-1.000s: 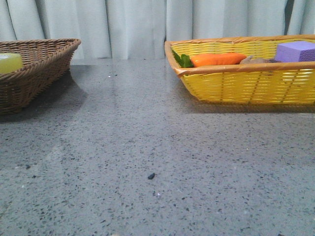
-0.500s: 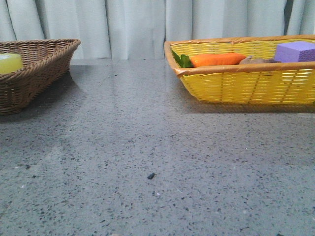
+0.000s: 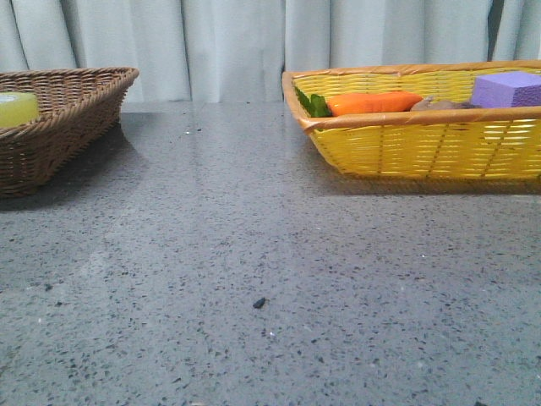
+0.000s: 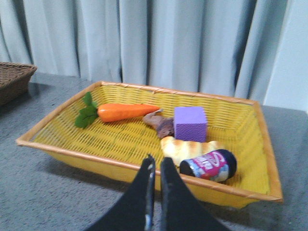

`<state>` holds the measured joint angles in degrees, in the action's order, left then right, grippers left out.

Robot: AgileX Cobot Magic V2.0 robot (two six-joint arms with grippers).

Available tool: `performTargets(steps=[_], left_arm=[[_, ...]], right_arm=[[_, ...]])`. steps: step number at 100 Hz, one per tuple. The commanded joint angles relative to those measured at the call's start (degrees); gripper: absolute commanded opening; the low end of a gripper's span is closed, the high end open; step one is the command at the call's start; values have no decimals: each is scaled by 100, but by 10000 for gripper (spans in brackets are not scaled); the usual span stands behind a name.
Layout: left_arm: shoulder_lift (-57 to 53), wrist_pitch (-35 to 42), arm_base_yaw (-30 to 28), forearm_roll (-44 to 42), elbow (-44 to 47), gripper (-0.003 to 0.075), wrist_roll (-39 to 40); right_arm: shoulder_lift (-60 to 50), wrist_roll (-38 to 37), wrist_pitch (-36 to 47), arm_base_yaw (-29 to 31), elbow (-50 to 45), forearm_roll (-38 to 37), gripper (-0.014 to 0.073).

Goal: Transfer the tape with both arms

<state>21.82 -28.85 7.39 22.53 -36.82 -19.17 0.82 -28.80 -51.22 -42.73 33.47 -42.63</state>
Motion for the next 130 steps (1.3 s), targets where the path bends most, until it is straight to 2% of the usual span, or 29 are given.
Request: performTargets(steps=[1, 21, 36, 101, 109, 115, 123, 130], left_arm=[[-425, 582, 6, 160, 253, -20, -1], [-1386, 678, 6, 160, 1009, -20, -1], [-1805, 645, 6, 160, 1239, -20, -1], [-1847, 654, 6, 160, 1507, -20, -1], [-1847, 841, -6, 104, 1636, -20, -1], [-1847, 1124, -19, -394, 1798, -20, 11], [-1860, 1882, -57, -1173, 2167, -20, 406], [-1860, 2483, -71, -1417, 2554, -20, 826]], right_arm=[[-58, -18, 352, 29, 68, -441, -74], [-172, -18, 152, 29, 59, -493, -74], [-172, -18, 139, 29, 59, -493, -74], [-172, -18, 139, 29, 59, -493, -74], [-172, -18, 139, 29, 59, -493, -74], [-172, -18, 139, 29, 59, -493, -74], [-172, -18, 139, 29, 59, -493, -74], [-172, -18, 139, 29, 59, -493, -74]])
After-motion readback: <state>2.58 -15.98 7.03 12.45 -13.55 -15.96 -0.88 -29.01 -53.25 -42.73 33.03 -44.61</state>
